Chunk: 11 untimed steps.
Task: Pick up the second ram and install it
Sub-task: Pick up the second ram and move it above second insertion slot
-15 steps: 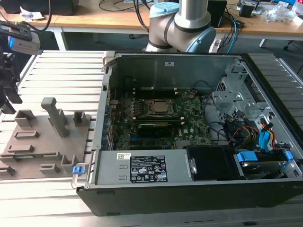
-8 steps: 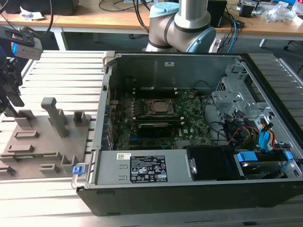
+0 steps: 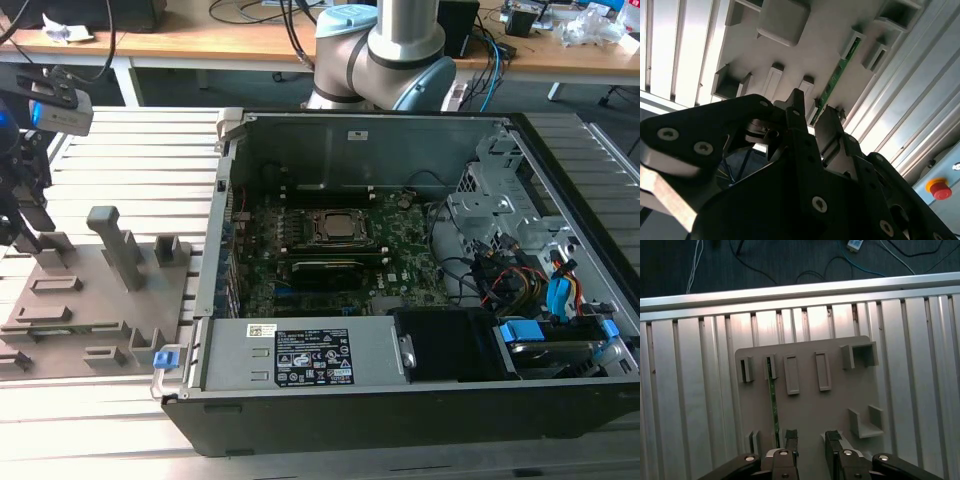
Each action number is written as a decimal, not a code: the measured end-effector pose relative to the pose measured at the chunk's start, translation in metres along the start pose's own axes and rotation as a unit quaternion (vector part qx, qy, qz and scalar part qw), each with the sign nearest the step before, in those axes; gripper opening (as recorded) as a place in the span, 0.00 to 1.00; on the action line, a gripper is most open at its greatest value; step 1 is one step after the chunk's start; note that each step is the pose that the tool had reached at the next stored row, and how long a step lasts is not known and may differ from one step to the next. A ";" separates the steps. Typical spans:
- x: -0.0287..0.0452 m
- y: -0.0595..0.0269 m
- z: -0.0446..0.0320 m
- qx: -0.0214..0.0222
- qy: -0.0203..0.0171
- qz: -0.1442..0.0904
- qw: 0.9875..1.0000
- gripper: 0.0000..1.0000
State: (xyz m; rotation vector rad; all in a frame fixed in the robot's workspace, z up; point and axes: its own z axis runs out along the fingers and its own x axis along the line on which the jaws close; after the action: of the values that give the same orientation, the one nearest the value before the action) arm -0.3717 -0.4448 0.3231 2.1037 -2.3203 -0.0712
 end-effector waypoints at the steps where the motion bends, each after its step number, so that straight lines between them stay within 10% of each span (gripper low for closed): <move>1: 0.0000 0.0000 0.0008 0.000 0.000 0.000 1.000 0.36; 11: 0.0003 -0.0005 0.0114 0.000 0.000 0.000 1.000 0.36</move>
State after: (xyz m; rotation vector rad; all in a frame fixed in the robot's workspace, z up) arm -0.3717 -0.4448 0.3117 2.1038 -2.3202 -0.0712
